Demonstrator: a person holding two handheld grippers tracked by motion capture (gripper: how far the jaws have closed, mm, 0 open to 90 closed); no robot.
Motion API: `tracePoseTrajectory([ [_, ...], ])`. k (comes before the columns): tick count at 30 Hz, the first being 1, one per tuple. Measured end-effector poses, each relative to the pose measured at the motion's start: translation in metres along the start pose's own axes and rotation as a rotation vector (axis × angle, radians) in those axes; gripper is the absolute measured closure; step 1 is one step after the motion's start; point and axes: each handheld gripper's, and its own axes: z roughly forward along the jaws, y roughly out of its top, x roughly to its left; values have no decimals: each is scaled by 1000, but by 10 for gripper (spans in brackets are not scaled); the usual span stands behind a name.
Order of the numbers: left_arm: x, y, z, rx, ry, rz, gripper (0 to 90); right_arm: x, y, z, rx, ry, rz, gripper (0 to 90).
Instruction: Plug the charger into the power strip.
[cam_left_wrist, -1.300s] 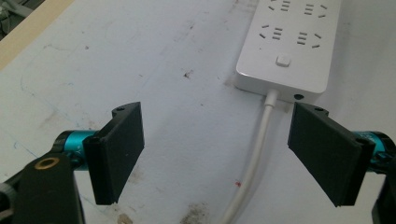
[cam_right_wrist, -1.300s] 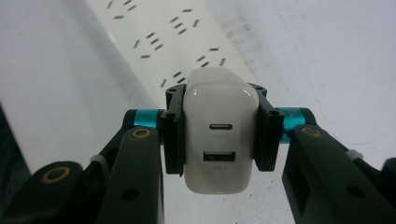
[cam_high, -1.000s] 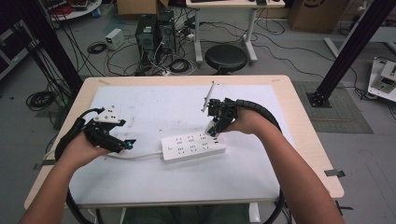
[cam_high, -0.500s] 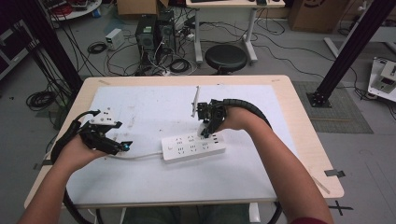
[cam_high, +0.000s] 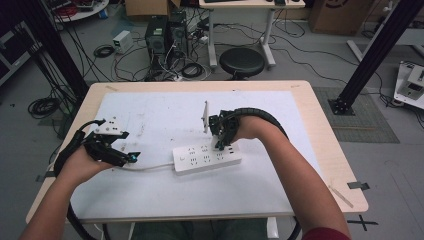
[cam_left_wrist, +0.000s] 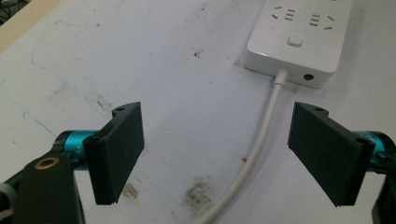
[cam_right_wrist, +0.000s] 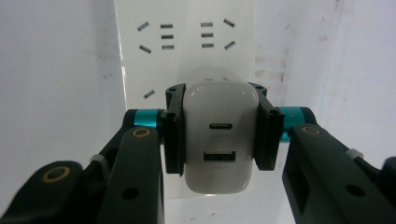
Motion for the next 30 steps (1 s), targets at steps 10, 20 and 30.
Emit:
tracePoseTrajectory([
  [10,-3,0,5,-11,-9,-6,185,-3,5,11,19,31,-2,639],
  [20,-2,2,8,-4,-7,-2,185,-4,2,12,4,36,19,640],
  [30,-4,6,7,-15,3,3,185,-2,10,16,50,24,28,640],
])
